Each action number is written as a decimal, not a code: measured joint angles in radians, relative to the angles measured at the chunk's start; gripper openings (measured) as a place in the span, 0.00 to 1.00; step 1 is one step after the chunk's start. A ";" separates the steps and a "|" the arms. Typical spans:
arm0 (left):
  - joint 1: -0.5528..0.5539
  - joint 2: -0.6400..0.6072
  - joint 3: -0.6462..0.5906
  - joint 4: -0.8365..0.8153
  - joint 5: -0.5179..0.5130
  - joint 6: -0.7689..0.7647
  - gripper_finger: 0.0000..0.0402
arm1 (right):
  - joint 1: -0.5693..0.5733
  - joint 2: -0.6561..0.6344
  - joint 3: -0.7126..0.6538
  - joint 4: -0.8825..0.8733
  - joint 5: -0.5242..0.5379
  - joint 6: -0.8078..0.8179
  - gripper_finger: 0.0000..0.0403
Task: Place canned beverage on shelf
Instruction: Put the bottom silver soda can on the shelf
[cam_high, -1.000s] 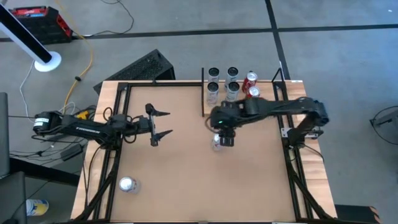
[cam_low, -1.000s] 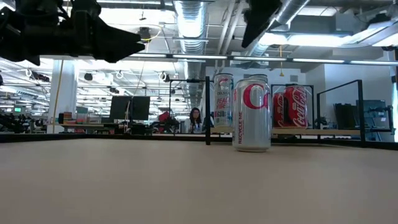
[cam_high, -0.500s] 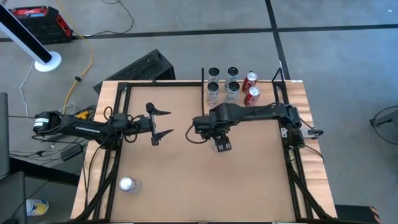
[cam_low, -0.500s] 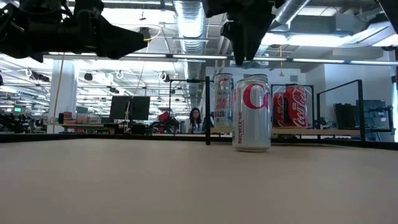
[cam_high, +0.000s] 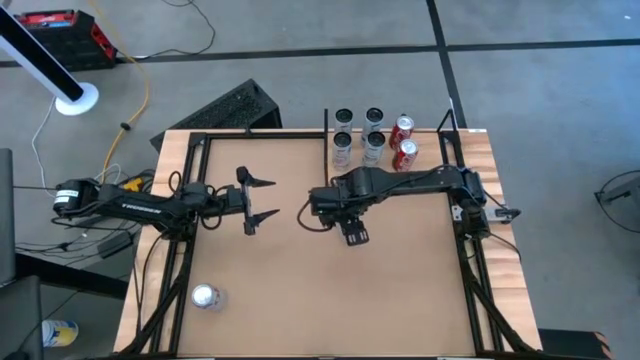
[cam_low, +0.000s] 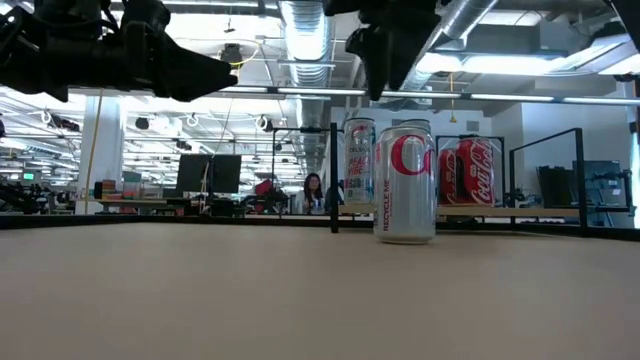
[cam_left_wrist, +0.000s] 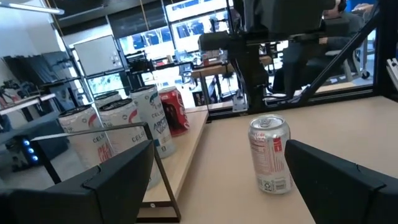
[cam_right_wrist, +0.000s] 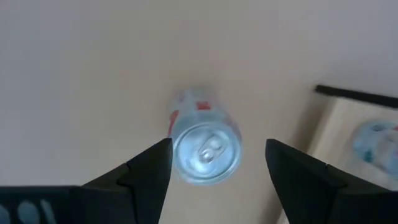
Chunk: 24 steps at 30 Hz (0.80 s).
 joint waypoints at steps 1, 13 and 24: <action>0.000 0.000 0.000 0.000 0.000 0.000 0.87 | 0.000 0.000 0.000 0.012 0.017 0.001 0.70; 0.000 0.000 0.000 0.000 0.000 -0.002 0.87 | 0.035 0.000 0.000 0.023 0.112 0.043 0.70; 0.000 0.000 0.000 -0.006 0.000 0.000 0.87 | 0.042 0.000 0.000 0.011 0.113 0.148 0.70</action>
